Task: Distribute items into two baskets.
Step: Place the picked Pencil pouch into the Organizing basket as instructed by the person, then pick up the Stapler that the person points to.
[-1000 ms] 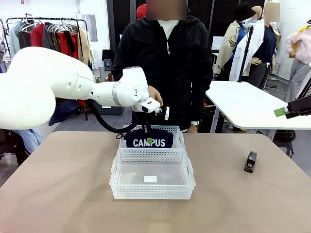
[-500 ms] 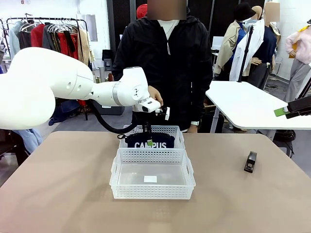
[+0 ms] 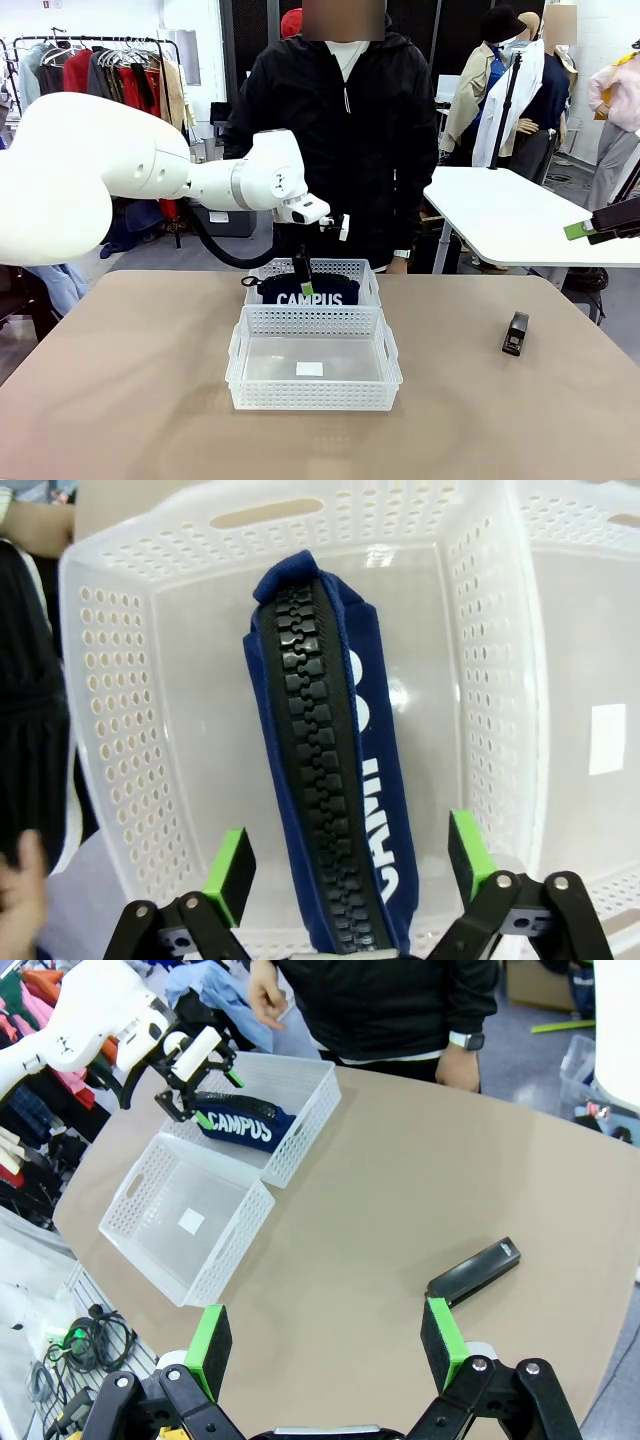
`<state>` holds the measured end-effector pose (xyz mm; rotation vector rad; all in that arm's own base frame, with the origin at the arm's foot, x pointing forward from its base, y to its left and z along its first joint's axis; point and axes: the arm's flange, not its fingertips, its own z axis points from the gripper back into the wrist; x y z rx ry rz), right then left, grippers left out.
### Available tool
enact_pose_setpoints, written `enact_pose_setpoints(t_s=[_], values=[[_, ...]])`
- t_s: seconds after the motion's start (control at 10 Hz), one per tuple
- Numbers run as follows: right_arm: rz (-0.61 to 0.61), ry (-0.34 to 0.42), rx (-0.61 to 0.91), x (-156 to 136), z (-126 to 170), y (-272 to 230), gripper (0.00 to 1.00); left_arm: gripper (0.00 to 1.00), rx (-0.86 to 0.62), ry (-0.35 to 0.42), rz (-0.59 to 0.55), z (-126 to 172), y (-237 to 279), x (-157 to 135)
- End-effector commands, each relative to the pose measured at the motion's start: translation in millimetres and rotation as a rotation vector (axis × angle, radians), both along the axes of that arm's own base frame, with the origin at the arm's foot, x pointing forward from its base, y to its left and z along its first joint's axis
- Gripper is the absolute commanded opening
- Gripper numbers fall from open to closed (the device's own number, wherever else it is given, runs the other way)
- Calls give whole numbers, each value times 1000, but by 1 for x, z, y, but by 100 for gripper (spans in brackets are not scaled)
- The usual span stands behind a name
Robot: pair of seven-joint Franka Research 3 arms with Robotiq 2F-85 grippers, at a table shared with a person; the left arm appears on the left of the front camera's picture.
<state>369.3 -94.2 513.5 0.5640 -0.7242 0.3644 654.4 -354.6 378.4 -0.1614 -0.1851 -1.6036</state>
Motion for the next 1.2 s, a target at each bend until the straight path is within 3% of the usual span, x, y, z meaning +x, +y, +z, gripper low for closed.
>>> enact_pose_setpoints(t_s=[0.0, 0.5, 1.1], values=[[10, -15, 22, 2, 0, 0, 100, 100, 5, 12, 5, 23, 1, -7], [10, -15, 22, 2, 0, 0, 100, 100, -2, -1, 10, 42, 3, -17], [10, -15, 22, 2, 0, 0, 100, 100, 10, -9, -6, 35, 1, -9]])
